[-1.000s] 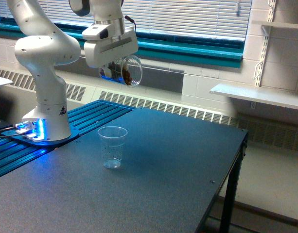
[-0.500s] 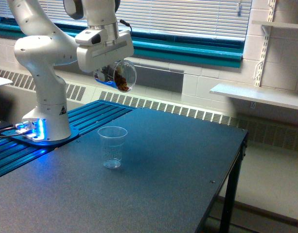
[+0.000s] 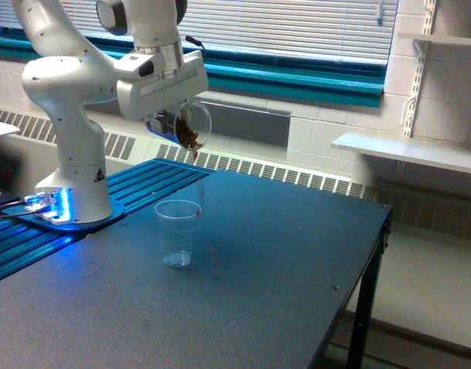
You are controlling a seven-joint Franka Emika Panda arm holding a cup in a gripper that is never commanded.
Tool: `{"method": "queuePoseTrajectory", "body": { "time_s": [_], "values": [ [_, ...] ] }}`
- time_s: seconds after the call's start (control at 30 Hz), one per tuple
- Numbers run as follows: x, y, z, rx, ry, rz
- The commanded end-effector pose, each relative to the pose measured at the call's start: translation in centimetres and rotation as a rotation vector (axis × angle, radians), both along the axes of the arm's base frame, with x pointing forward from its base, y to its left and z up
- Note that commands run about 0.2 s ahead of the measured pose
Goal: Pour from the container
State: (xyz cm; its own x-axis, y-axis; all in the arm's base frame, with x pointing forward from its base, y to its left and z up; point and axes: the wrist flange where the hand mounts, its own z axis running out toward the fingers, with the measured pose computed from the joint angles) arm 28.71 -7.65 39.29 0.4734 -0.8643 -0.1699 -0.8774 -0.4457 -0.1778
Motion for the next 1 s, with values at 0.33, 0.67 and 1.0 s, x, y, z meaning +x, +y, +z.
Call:
{"method": "queuePoseTrajectory", "body": {
  "time_s": [0.33, 0.67, 1.0],
  "values": [
    [-1.5, 1.3, -1.7, 0.054, 0.035, -0.050],
    [-2.4, 1.9, -2.5, 0.082, 0.047, -0.077],
    [-3.2, 1.4, -3.2, 0.076, 0.062, -0.094]
  ]
}}
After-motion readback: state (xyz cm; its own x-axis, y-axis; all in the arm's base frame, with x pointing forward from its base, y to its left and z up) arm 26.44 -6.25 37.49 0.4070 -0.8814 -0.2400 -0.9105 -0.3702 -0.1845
